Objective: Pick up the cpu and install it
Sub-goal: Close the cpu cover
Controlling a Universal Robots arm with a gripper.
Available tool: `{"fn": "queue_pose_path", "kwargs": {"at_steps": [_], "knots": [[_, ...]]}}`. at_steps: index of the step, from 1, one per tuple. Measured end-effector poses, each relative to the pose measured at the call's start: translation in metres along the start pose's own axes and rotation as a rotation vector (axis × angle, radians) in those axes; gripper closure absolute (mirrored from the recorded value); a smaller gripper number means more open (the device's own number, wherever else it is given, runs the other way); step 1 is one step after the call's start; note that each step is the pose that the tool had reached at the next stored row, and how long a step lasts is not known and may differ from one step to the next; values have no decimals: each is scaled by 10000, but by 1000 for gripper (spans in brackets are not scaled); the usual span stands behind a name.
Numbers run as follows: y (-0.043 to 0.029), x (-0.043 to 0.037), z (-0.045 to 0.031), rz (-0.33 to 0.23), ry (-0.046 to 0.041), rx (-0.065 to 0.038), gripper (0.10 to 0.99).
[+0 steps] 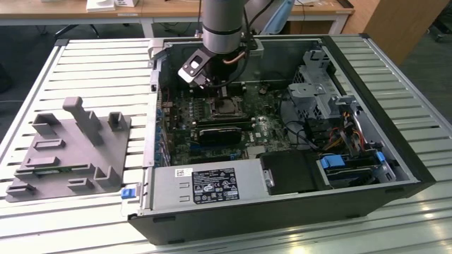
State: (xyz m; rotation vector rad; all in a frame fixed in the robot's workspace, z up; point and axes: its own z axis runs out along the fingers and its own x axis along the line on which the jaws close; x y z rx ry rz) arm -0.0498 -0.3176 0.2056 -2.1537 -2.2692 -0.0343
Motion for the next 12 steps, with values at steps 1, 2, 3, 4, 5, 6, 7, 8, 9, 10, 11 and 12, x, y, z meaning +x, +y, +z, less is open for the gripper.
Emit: {"fn": "queue_pose_path", "kwargs": {"at_steps": [1, 2, 3, 4, 5, 6, 7, 8, 9, 10, 11, 12], "knots": [[-8, 1, 2, 0, 1, -1, 980], [-10, 1, 5, 0, 1, -1, 980], [-11, 0, 11, 0, 0, 0, 980], [-11, 0, 18, -1, 0, 0, 980], [-11, 0, 25, -1, 0, 0, 980], [-11, 0, 33, -1, 0, 0, 980], [-11, -1, 41, -1, -1, 1, 980], [-11, -1, 49, -1, -1, 0, 980], [-12, -1, 55, -1, -4, 3, 980], [-11, -2, 58, 0, -7, 7, 980], [-4, -2, 61, 1, -8, 7, 980], [7, -2, 62, 1, -8, 6, 980]]}}
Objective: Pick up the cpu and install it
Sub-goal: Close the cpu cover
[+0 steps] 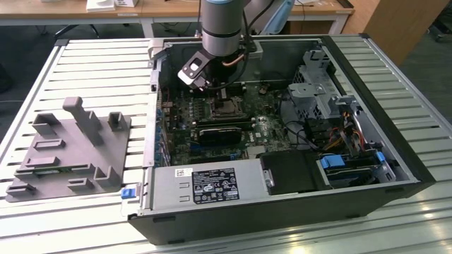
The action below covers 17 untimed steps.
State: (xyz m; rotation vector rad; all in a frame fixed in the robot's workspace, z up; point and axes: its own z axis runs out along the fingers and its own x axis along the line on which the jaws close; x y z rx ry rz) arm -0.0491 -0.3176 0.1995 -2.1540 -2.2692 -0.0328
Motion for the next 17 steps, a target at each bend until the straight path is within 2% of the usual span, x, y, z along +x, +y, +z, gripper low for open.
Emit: {"fn": "queue_pose_path", "kwargs": {"at_steps": [7, 11, 13, 14, 16, 17], "knots": [[34, 6, -12, -2, 26, -23, 980], [32, 6, -140, -1, 8, -7, 980], [36, 6, -145, -3, 10, -8, 980], [46, 6, -146, -3, 9, -7, 980], [136, 2, -146, -1, 7, -6, 980], [148, 2, -146, -2, 7, -6, 980]]}}
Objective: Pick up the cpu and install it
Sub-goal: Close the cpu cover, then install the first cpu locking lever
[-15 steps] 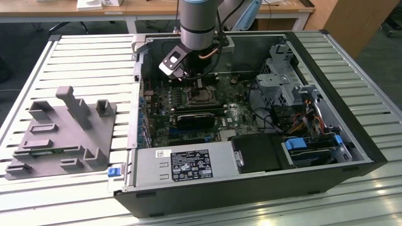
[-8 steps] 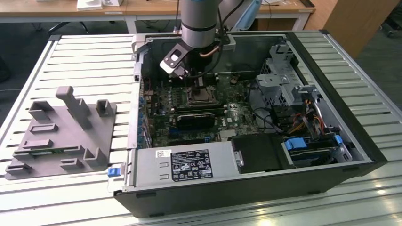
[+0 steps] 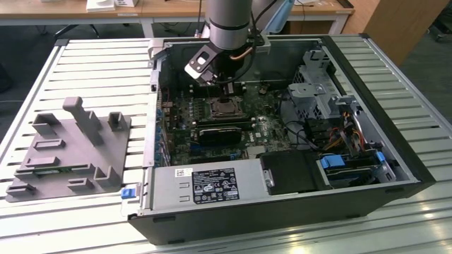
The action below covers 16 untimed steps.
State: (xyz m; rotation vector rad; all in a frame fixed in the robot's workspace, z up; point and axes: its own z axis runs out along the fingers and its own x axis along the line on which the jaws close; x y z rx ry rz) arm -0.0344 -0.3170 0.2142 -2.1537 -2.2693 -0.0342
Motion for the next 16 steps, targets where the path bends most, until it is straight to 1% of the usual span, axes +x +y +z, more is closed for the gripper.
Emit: {"fn": "queue_pose_path", "kwargs": {"at_steps": [2, 7, 16], "knots": [[21, -1, 0, -1, 1, 0, 980], [45, -1, 1, 0, 1, 0, 980], [50, 0, -11, 0, 0, 0, 980]]}}
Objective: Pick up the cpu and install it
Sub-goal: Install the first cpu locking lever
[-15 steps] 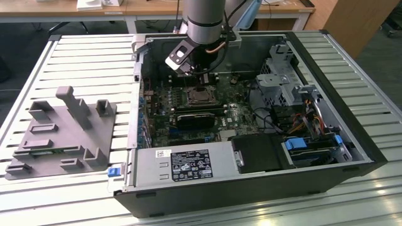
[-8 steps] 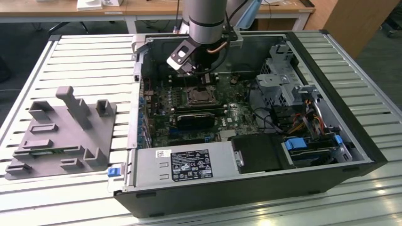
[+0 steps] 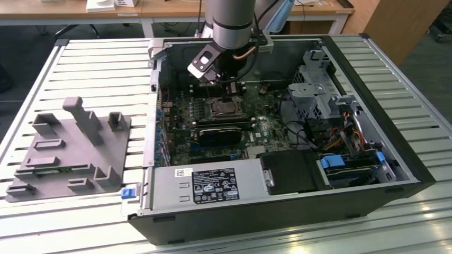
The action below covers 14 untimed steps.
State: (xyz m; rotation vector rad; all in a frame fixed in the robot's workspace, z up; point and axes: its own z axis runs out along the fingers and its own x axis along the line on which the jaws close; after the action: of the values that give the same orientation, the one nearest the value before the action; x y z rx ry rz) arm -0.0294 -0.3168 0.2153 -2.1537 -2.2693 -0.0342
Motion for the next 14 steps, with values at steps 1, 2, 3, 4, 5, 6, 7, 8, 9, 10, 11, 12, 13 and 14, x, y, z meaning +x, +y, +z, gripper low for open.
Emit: {"fn": "queue_pose_path", "kwargs": {"at_steps": [1, 2, 3, 4, 5, 6, 7, 8, 9, 10, 11, 12, 13, 14], "knots": [[0, 0, -5, 0, 0, 0, 980], [0, 0, -12, 0, -1, 0, 980], [0, 1, -17, 0, 0, 0, 980], [0, 1, -20, 0, 1, -1, 980], [0, 1, -24, 0, 1, 0, 980], [0, 1, -29, 0, 1, -1, 980], [0, 1, -33, 0, 1, -1, 980], [0, 1, -37, 0, 1, 0, 980], [1, 1, -40, 0, 1, -1, 980], [1, 2, -41, 0, 2, -2, 980], [1, 1, -43, 0, 3, -2, 980], [0, 1, -45, 0, 1, -1, 980], [0, 1, -47, 0, 1, -1, 980], [0, 2, -52, 0, 1, -1, 980]]}}
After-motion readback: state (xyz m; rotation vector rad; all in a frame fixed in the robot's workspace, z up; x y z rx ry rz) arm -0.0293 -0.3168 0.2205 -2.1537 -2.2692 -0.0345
